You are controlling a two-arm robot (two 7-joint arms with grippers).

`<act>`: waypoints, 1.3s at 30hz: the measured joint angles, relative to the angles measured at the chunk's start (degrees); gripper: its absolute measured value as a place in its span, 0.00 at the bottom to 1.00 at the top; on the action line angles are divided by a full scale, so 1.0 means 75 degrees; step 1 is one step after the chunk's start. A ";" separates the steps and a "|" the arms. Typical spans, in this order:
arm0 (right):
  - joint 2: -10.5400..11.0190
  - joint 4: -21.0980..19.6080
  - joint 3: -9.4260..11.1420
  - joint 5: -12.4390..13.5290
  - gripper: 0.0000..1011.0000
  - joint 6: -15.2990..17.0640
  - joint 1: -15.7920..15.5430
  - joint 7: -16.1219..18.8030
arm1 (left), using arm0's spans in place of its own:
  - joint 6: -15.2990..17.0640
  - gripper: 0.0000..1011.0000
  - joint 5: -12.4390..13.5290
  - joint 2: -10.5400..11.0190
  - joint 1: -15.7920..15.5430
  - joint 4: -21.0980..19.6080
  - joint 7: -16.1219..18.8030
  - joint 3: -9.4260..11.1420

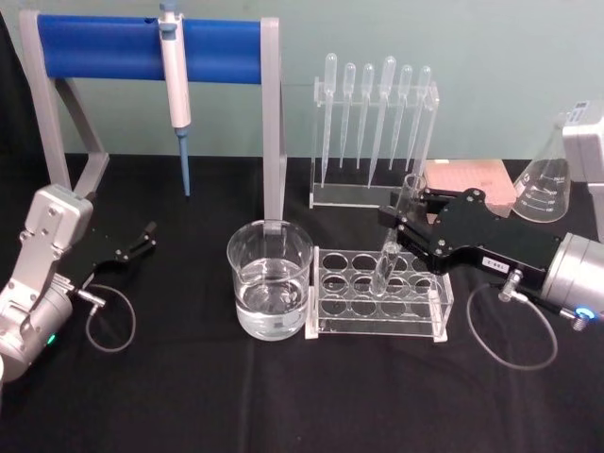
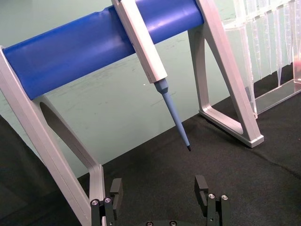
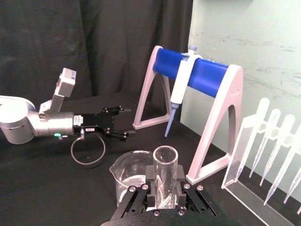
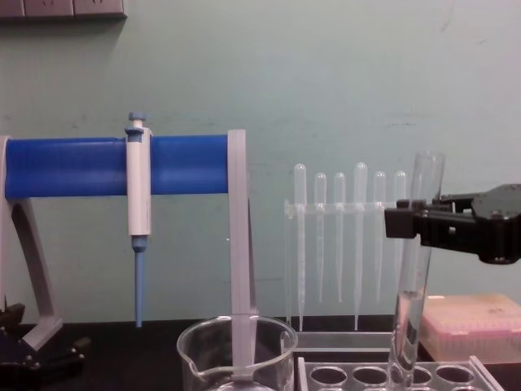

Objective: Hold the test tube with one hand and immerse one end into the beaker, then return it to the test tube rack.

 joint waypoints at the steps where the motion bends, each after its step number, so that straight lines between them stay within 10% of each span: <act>1: -0.0017 0.0035 0.0000 -0.0011 0.24 -0.0004 0.0006 0.0019 | 0.0000 0.99 0.0000 0.0000 0.0000 0.0000 0.0000 0.0000; 39: -0.0663 0.1007 -0.0372 -0.0662 0.24 -0.0161 0.0394 0.0354 | 0.0000 0.99 0.0000 0.0000 0.0000 0.0000 0.0000 0.0000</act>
